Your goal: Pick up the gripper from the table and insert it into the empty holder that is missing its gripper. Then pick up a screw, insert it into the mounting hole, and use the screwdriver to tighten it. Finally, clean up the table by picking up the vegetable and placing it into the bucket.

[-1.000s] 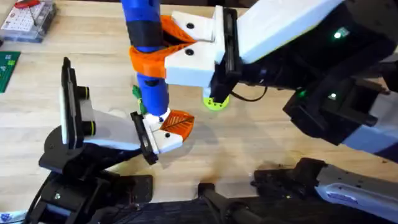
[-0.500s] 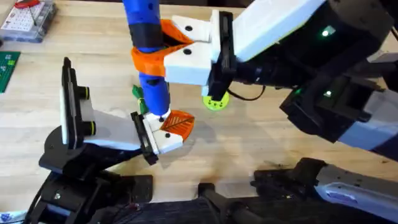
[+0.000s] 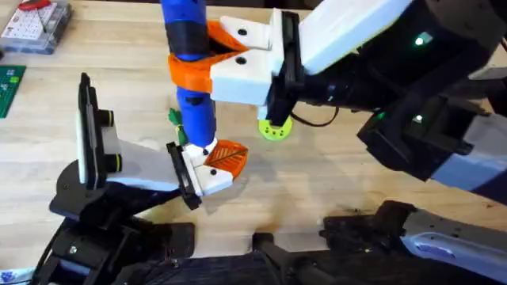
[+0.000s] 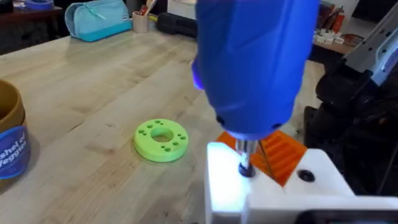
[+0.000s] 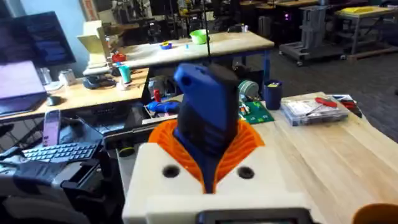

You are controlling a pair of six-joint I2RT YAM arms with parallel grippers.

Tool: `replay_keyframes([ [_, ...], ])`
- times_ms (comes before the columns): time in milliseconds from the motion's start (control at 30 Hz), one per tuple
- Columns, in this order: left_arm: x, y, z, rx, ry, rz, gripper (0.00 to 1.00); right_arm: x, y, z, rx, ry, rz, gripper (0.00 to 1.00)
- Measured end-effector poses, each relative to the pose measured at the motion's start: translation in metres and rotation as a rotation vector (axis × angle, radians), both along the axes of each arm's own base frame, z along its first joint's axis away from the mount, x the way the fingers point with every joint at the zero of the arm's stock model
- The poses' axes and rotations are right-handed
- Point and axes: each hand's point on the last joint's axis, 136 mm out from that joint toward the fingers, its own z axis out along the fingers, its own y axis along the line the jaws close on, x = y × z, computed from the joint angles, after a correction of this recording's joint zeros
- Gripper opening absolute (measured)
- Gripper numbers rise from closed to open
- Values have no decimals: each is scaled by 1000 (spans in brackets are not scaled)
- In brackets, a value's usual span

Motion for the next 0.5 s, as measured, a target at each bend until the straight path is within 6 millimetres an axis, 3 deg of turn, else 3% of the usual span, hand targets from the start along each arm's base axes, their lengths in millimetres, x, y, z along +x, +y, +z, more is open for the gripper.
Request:
replay_keyframes([
  [500,0,0,0,0,1,0,12,4,-1,-7,-21,28,-9,37],
])
